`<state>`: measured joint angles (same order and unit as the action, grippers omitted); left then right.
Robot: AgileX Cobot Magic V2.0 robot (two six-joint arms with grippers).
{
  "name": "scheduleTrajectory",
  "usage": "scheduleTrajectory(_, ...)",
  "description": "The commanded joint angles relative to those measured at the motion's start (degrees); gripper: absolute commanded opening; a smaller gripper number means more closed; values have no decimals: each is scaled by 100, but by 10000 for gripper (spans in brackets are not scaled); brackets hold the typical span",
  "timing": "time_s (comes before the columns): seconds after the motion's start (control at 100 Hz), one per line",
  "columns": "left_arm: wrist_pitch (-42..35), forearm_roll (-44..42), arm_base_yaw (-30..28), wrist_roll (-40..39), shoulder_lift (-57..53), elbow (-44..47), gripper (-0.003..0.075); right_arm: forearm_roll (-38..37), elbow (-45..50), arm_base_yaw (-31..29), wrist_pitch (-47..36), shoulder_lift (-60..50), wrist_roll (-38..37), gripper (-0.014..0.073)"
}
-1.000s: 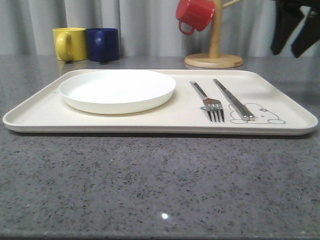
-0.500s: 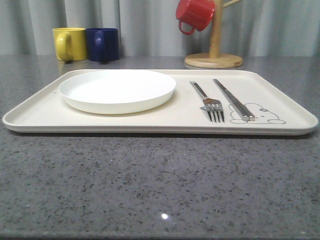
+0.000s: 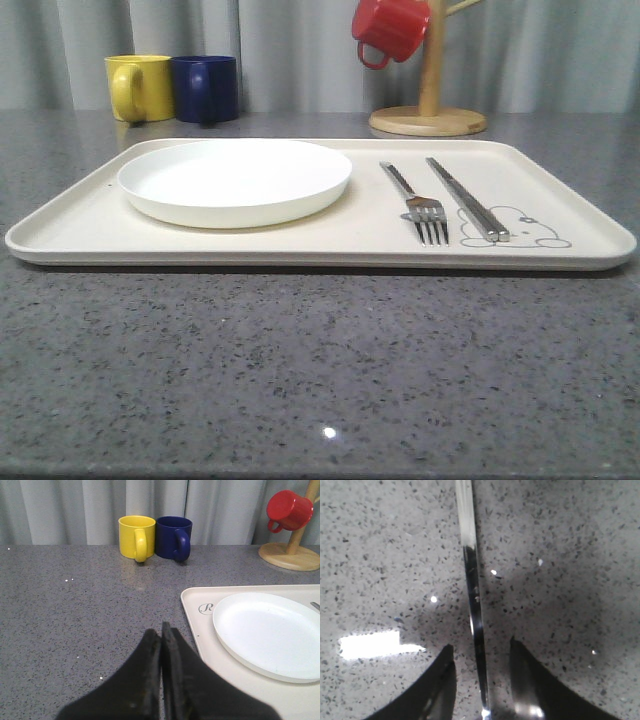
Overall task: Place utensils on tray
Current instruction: 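Move the right gripper back to the spoon, then grasp the spoon and place it on the tray beside the chopsticks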
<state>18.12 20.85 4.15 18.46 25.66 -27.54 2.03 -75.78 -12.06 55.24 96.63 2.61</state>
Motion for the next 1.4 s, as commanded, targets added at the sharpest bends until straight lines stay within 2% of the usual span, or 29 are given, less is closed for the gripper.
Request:
scheduleTrajectory(0.0,-418,68,-15,-52,17,-174,-17,0,-133,-33,-197,-189,73,283)
scheduleTrajectory(0.54,-418,68,-15,-52,17,-174,-17,49,-133,-33,-299,62,73,273)
scheduleTrajectory(0.64,-418,68,-15,-52,17,-174,-17,59,-133,-33,-299,77,73,230)
scheduleTrajectory(0.83,-418,68,-15,-52,17,-174,-17,113,-133,-33,-244,70,73,15)
scheduleTrajectory(0.9,-418,68,-15,-52,17,-174,-17,211,-133,-33,-233,31,73,-37)
scheduleTrajectory(1.17,-418,68,-15,-52,17,-174,-17,868,-152,45,-41,-648,47,-48)
scheduleTrajectory(1.39,-418,68,-15,-52,17,-174,-17,898,-152,708,85,-1232,-322,-48)
